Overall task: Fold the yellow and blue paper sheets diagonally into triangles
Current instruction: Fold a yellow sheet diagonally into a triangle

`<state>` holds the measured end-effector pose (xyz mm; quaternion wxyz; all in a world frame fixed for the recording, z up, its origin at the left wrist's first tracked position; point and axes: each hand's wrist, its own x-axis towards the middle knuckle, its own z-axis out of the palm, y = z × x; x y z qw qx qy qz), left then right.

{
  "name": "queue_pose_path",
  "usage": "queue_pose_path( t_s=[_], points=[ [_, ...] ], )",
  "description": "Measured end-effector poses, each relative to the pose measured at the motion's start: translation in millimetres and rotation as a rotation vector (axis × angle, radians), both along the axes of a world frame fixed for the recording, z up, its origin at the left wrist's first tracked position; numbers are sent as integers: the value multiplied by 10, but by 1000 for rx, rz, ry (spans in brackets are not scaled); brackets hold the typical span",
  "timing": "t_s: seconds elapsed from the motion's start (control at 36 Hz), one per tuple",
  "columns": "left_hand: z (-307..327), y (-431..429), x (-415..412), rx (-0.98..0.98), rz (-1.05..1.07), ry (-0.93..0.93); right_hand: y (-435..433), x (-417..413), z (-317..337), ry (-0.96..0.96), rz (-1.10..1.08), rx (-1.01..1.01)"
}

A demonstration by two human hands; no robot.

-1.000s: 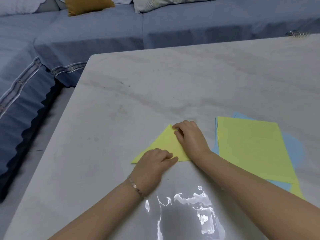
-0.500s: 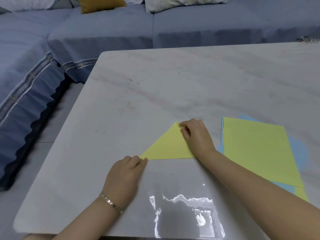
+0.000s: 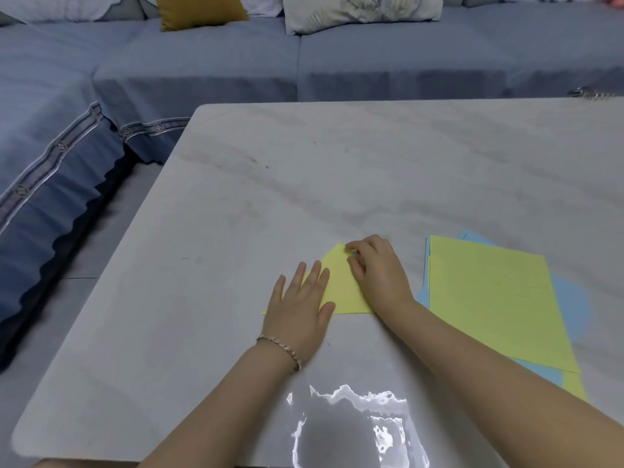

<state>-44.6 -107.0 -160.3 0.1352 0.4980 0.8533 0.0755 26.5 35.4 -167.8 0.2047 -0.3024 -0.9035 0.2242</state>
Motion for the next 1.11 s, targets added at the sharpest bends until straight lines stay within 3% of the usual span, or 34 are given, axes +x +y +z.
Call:
queue_pose_path(
  t_s=[0.17, 0.36, 0.67, 0.83, 0.94, 1.11],
  points=[
    [-80, -32, 15, -10, -11, 60, -344, 201, 25, -31, 90, 30],
    [-105, -14, 21, -4, 5, 56, -763, 697, -102, -90, 194, 239],
    [-124, -10, 16, 27, 12, 78, -539, 980, 38, -193, -60, 245],
    [-78, -8, 48, -14, 33, 46, -307, 1300, 134, -352, -146, 267],
    [88, 42, 55, -58, 153, -6, -181, 1401, 242, -440, -141, 219],
    [388, 205, -32, -154, 479, -104, 4, 1531, 438, -355, -188, 22]
  ],
)
